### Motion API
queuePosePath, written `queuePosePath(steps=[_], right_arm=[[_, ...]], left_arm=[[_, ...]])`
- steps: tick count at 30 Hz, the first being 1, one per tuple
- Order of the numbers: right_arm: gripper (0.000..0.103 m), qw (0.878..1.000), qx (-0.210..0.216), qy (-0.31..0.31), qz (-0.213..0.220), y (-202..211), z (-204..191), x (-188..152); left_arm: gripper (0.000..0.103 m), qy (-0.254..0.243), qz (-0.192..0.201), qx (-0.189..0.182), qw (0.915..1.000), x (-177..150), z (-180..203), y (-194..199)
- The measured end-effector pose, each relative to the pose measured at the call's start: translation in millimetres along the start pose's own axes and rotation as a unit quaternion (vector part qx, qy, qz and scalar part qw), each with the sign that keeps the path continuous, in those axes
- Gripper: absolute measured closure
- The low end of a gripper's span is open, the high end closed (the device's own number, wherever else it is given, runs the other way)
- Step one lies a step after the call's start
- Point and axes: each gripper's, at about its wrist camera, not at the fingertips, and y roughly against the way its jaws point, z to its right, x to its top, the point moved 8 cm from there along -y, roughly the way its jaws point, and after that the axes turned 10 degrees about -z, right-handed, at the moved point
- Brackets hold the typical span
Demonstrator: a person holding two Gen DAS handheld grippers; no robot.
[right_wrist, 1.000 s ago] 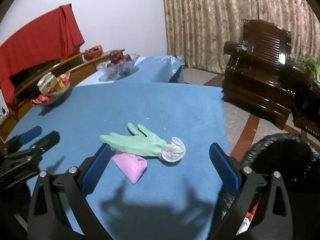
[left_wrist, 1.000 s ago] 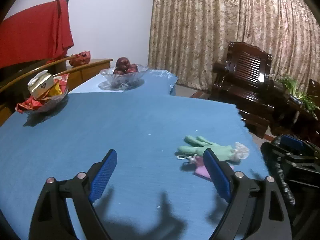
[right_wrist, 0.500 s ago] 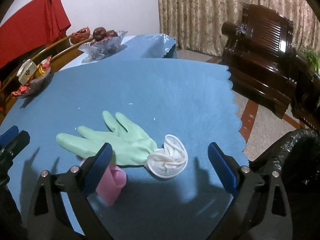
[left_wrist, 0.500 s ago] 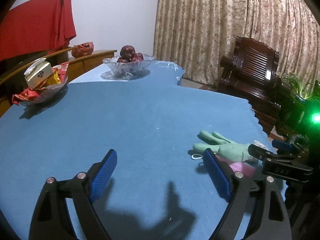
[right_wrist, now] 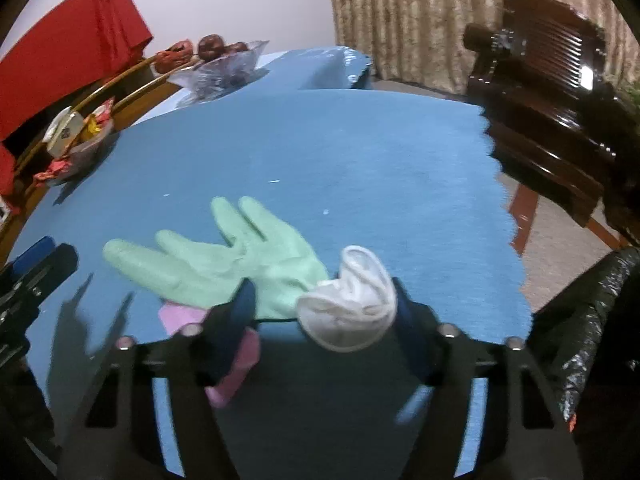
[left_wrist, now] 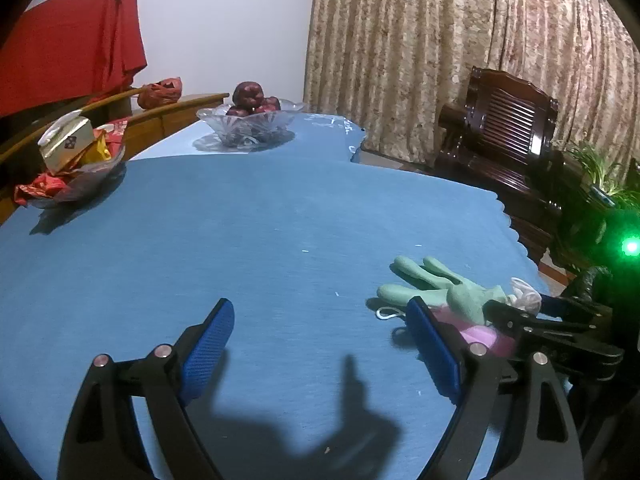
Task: Collect trash
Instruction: 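Grasp the mint-green glove cuff with the right tool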
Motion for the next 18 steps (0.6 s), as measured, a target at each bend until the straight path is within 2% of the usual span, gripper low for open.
queuePosePath(steps=[1,9,18], right_arm=[[0.047,1.000,0.000,0.004,0.001,1,-2,1],[0.072,1.000,0.013,-0.003,0.014,10,3,-3],[0.076,0.998,0.013,-0.022,0.051,40,15,-3]], left_arm=[[0.017,-0.001,0.000,-0.001,1.0000,1,1,0],[0.017,-0.008,-0.003,-0.007,0.9999,1,12,-1],[0.017,-0.033,-0.017,-0.030,0.9989,-2,47,-7]])
